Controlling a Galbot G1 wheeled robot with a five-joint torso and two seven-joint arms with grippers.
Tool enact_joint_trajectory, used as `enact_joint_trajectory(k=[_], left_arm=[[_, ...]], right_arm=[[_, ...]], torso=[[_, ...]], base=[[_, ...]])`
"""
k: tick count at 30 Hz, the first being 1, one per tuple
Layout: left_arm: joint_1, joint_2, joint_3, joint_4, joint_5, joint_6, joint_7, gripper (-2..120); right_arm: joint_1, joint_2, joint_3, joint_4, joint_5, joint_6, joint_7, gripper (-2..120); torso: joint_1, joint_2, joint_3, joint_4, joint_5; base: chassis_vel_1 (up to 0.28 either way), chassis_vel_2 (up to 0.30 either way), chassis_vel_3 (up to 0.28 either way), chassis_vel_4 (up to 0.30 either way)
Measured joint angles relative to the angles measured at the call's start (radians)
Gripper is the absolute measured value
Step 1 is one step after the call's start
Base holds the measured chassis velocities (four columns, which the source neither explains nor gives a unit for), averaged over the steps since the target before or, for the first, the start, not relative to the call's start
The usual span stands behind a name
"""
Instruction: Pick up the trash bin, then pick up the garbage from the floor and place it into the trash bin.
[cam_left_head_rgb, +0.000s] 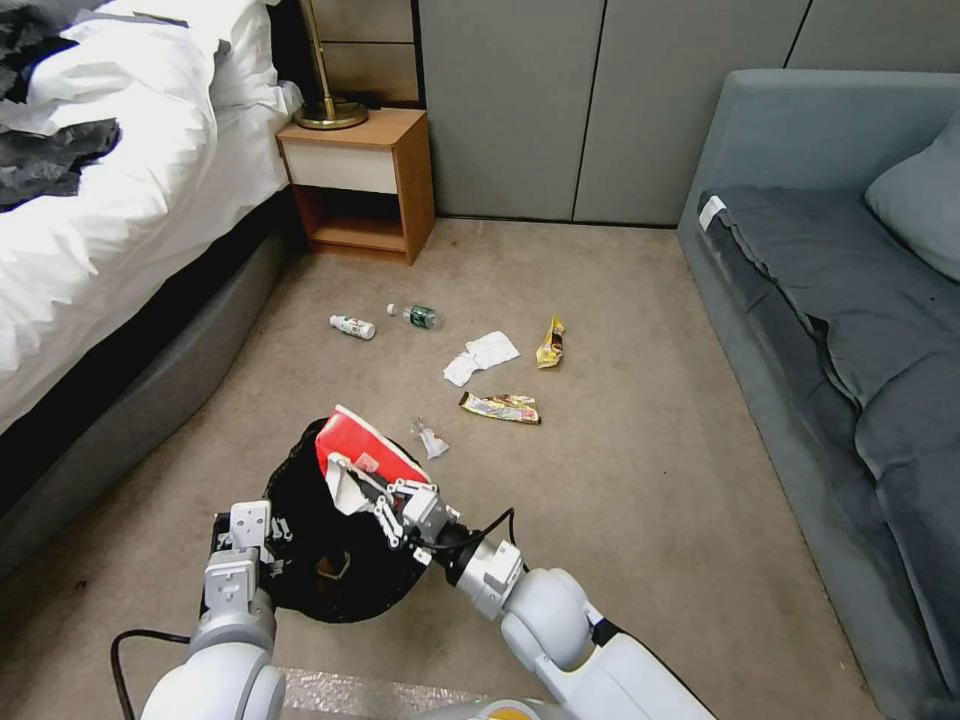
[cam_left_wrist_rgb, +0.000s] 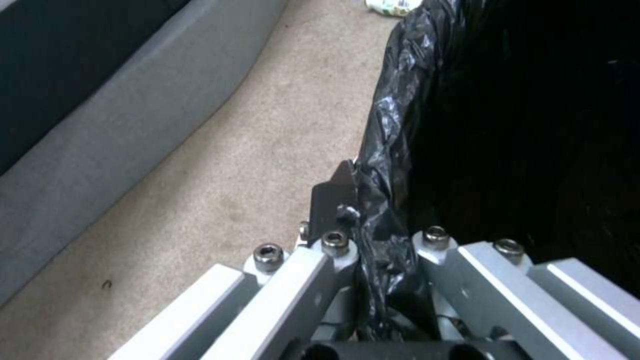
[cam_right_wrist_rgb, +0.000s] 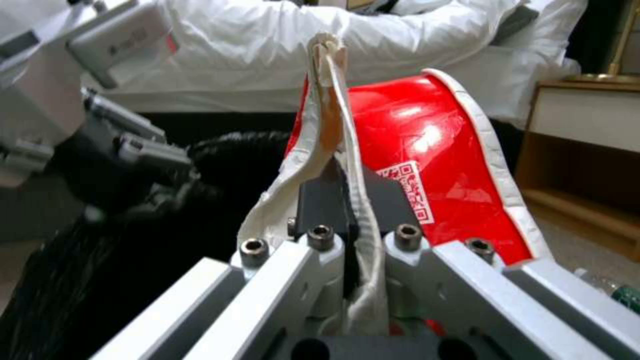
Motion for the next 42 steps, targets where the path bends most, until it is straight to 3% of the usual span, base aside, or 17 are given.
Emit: enact_joint_trajectory(k=[15, 22, 33, 36, 38, 39, 42], left_arm=[[0.0, -0.003, 0.001, -0.002, 0.001, 0.0, 0.0, 1], [0.003, -0.011, 0.007, -0.007, 0.006, 0.001, 0.0, 1], [0.008, -0.016, 0.012, -0.011, 0.014, 0.0, 0.0, 1], [0.01, -0.017, 0.013, -0.013, 0.016, 0.0, 0.0, 1], [0.011, -0.017, 0.014, -0.013, 0.016, 0.0, 0.0, 1], [0.012, -0.017, 0.015, -0.013, 0.018, 0.0, 0.0, 1], [0.012, -0.017, 0.015, -0.013, 0.019, -0.001, 0.0, 1]], right_arm=[[-0.024, 0.006, -0.013, -0.038, -0.038, 0.008, -0.003, 1], [-0.017, 0.008, -0.019, -0.044, -0.044, 0.002, 0.003, 32], [-0.011, 0.012, -0.024, -0.044, -0.048, -0.006, 0.014, 65], [-0.009, 0.014, -0.024, -0.044, -0.049, -0.009, 0.017, 82], [-0.009, 0.014, -0.024, -0.043, -0.049, -0.009, 0.017, 84], [-0.009, 0.015, -0.024, -0.041, -0.05, -0.01, 0.018, 93], [-0.008, 0.017, -0.02, -0.029, -0.05, -0.012, 0.022, 99]], torso=[[0.0, 0.0, 0.0, 0.0001, -0.0002], [0.0, 0.0, 0.0, 0.0, 0.0], [0.0, 0.0, 0.0, 0.0, 0.0], [0.0, 0.0, 0.0, 0.0, 0.0], [0.0, 0.0, 0.0, 0.0, -0.0001], [0.0, 0.0, 0.0, 0.0, 0.0], [0.0, 0.0, 0.0, 0.0, 0.0]], base=[[0.0, 0.0, 0.0, 0.0], [0.0, 0.0, 0.0, 0.0], [0.0, 0.0, 0.0, 0.0], [0.0, 0.0, 0.0, 0.0], [0.0, 0.0, 0.0, 0.0], [0.0, 0.0, 0.0, 0.0], [0.0, 0.0, 0.0, 0.0]])
